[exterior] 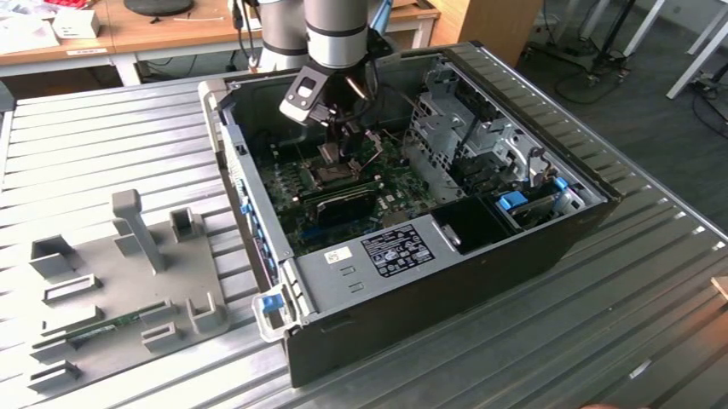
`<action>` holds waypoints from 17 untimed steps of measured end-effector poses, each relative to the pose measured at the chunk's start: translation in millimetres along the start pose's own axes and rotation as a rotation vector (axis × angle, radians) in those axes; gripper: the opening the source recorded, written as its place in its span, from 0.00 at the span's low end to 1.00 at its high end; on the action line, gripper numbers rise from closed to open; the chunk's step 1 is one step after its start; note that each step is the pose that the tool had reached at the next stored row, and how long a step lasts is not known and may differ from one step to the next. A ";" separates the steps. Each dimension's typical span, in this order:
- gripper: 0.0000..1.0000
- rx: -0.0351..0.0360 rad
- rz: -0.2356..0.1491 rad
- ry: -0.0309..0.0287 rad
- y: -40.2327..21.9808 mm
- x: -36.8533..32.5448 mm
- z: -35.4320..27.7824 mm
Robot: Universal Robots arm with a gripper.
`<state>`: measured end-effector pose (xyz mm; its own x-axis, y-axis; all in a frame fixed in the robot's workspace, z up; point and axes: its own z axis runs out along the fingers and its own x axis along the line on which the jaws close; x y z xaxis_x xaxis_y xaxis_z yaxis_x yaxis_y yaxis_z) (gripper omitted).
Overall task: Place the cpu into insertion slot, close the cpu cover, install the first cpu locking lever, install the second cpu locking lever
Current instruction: 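Place the cpu into insertion slot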
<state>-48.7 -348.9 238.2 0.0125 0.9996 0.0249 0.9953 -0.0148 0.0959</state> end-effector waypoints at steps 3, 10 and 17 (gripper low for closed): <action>0.54 0.0001 0.000 -0.0002 -0.3 -0.1 2.7; 0.54 0.0002 0.000 -0.0003 -1.3 -0.3 11.0; 0.54 0.0003 0.000 -0.0005 -1.5 -0.3 13.3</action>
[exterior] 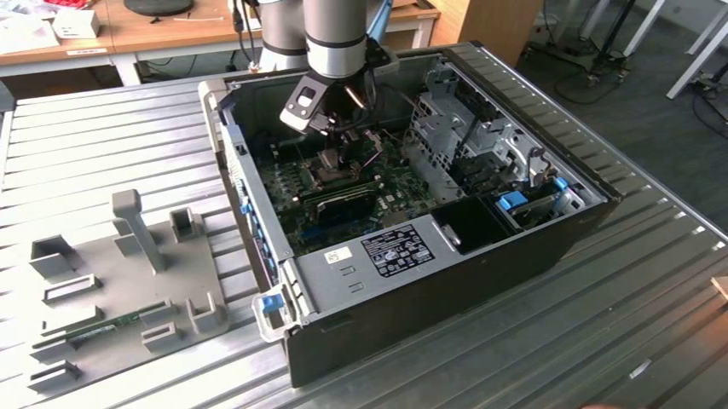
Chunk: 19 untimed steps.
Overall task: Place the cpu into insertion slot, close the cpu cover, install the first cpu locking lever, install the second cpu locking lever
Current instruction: 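Place the cpu into insertion slot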
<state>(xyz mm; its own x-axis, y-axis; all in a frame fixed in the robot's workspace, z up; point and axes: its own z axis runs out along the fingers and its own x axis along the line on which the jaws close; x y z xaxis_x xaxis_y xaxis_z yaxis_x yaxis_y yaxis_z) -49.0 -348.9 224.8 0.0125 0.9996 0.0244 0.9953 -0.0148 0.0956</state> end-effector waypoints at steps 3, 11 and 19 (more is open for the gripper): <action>0.54 0.0003 0.000 0.0002 0.0 0.0 0.2; 0.54 0.0002 0.000 0.0008 -0.4 1.5 3.0; 0.54 0.0003 0.000 0.0007 -2.0 2.6 11.8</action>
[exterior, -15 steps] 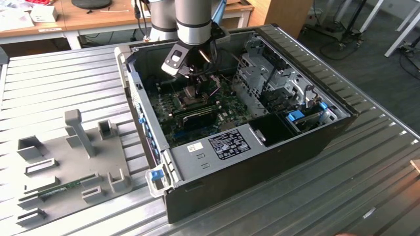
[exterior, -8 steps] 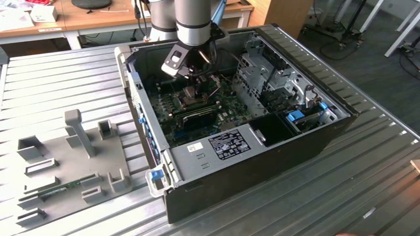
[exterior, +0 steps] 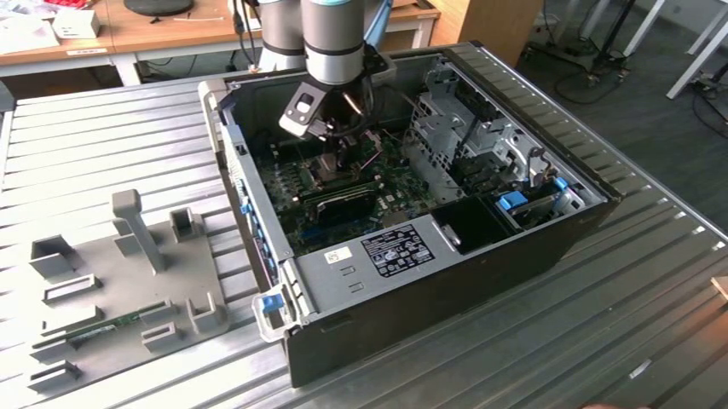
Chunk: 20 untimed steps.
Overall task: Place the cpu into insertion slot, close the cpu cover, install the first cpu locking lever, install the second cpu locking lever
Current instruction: 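Place the cpu into insertion slot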
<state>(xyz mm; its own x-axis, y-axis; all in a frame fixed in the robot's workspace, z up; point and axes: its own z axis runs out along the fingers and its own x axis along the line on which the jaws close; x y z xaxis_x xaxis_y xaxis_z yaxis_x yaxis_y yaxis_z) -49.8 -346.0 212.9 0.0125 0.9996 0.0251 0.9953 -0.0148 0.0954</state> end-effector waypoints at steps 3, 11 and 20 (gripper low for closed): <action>0.54 0.0001 0.000 -0.0001 -1.0 0.3 3.6; 0.54 0.0000 0.000 0.0031 -1.2 2.0 5.4; 0.54 0.0002 0.000 0.0035 -2.8 4.1 10.9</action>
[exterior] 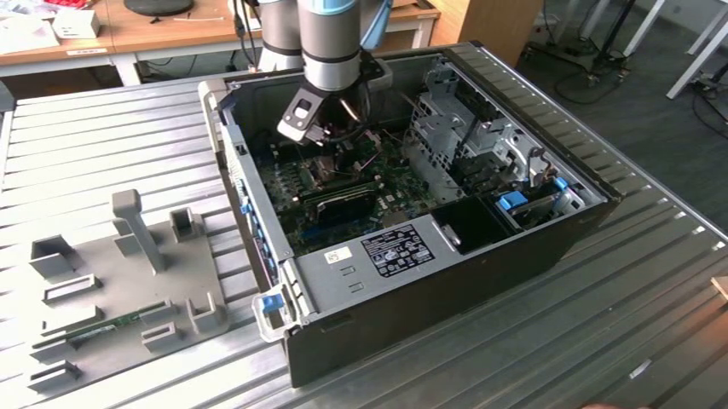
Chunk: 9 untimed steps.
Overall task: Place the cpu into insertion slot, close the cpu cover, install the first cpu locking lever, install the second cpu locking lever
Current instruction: 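Place the cpu into insertion slot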
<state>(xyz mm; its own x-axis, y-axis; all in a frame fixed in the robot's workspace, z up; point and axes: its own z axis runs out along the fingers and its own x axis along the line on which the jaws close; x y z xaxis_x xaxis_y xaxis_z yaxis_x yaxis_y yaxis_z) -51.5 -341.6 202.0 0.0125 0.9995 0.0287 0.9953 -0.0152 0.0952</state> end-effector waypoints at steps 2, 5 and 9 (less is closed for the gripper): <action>0.54 0.0000 0.000 0.0001 -0.4 0.0 0.7; 0.54 -0.0002 0.000 0.0002 -1.0 0.1 1.9; 0.54 0.0000 0.000 0.0001 -1.1 0.0 2.3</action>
<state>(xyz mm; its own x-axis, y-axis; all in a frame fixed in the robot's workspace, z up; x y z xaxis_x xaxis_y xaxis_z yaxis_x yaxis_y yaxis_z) -52.4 -341.5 199.5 0.0125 0.9995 0.0287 0.9953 -0.0152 0.0952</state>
